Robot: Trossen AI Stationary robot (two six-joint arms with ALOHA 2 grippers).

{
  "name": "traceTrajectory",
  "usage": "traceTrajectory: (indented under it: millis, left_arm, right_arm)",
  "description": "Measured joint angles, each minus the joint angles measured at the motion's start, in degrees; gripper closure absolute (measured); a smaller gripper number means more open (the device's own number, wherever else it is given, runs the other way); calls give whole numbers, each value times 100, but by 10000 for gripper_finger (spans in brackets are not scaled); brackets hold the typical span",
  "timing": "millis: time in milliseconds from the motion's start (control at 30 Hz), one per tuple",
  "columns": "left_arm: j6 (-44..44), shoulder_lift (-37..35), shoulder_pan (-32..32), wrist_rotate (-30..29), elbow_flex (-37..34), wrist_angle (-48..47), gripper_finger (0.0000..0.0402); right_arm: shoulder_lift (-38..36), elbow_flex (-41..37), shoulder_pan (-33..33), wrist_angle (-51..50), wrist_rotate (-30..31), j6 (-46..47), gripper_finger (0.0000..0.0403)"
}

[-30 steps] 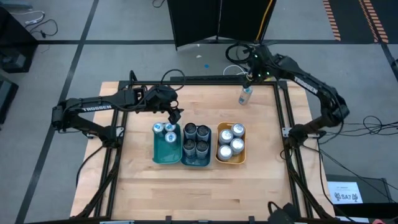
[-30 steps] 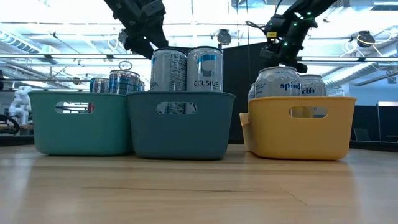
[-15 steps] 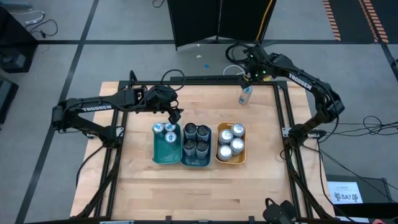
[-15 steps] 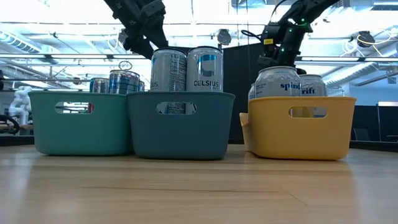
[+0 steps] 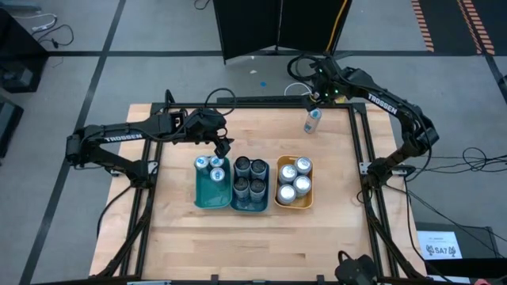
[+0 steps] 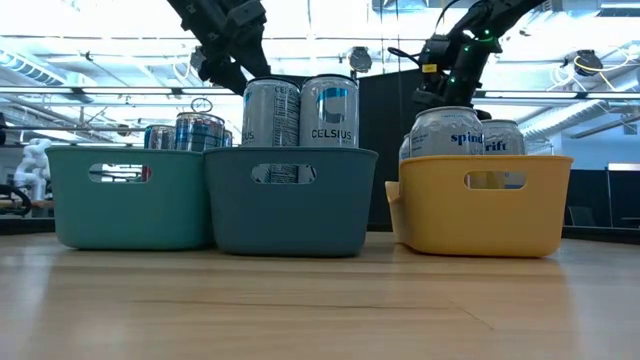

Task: Sort soda cans
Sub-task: Move the blue soda can to the center of the table

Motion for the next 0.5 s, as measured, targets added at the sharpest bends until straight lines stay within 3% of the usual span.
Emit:
traceTrajectory:
  millis: [500]
  left_arm:
    - [14,0,0,0,0,2,79]
  right_arm:
    - [302,-208,-160,-104,0,95,12]
